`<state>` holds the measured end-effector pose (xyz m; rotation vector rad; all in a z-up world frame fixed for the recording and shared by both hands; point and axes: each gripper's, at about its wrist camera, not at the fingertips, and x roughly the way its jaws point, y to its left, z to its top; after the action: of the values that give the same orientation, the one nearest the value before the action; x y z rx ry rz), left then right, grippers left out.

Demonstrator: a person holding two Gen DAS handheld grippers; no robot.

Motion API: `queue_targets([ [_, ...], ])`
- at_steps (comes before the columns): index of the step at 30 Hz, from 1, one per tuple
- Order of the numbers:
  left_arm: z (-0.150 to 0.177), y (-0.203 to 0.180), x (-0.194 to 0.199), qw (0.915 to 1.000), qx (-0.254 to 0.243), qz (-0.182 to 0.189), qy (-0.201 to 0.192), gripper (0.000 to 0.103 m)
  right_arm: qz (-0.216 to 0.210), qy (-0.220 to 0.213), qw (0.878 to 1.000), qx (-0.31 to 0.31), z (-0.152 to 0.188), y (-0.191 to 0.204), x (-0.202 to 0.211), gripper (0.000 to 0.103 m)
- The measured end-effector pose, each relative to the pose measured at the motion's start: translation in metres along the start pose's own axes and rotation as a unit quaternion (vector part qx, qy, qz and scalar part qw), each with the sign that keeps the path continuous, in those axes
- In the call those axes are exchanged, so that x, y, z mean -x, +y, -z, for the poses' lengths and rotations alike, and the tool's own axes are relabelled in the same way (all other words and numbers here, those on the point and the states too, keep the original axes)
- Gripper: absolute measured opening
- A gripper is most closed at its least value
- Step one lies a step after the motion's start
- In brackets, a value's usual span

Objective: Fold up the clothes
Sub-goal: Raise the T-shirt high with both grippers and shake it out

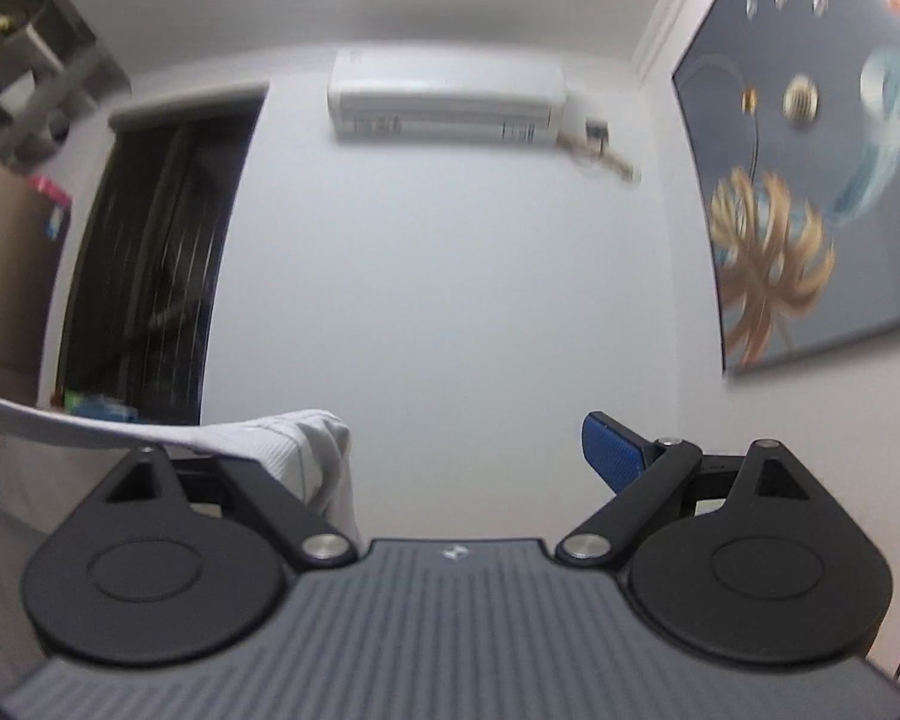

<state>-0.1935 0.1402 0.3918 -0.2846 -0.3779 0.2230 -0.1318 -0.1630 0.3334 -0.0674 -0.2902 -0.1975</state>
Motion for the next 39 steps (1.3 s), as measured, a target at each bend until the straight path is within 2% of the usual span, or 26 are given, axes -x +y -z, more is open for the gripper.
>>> queue_targets([
  [2,-0.040,-0.011,0.007,0.9996,-0.003,0.017,-0.023,0.097,0.003,-0.027,1.000,0.002,-0.041,-0.010,0.012,0.092],
  [4,-0.069,-0.026,0.010,0.9988,-0.006,0.036,-0.033,0.099,0.005,-0.031,0.999,0.003,-0.057,-0.020,0.014,0.092],
  [7,-0.095,-0.042,0.016,0.9976,-0.007,0.065,-0.022,0.099,0.008,-0.035,0.999,0.005,-0.078,-0.035,0.016,0.092],
  [9,-0.095,-0.048,0.012,0.9969,-0.015,0.077,-0.009,0.099,0.010,-0.037,0.999,0.006,-0.092,-0.045,0.018,0.092],
  [13,-0.058,-0.053,-0.006,0.9951,-0.026,0.094,0.018,0.102,0.009,0.003,1.000,0.016,-0.053,-0.053,-0.005,0.092],
  [18,0.049,-0.049,-0.066,0.9915,-0.040,0.094,0.081,0.102,0.009,0.070,0.997,0.026,0.032,-0.044,-0.068,0.092],
  [25,0.214,-0.061,-0.194,0.9809,-0.081,0.063,0.165,0.102,0.008,0.168,0.985,0.038,0.160,-0.026,-0.173,0.092],
  [31,0.394,-0.083,-0.316,0.9704,-0.137,0.040,0.195,0.102,0.019,0.220,0.975,0.031,0.300,-0.010,-0.316,0.092],
  [34,0.499,-0.080,-0.362,0.9607,-0.143,0.029,0.236,0.102,0.010,0.239,0.970,0.043,0.392,0.005,-0.372,0.092],
  [39,0.656,-0.069,-0.413,0.9303,-0.182,0.023,0.317,0.101,-0.013,0.314,0.948,0.042,0.531,0.017,-0.441,0.092],
])
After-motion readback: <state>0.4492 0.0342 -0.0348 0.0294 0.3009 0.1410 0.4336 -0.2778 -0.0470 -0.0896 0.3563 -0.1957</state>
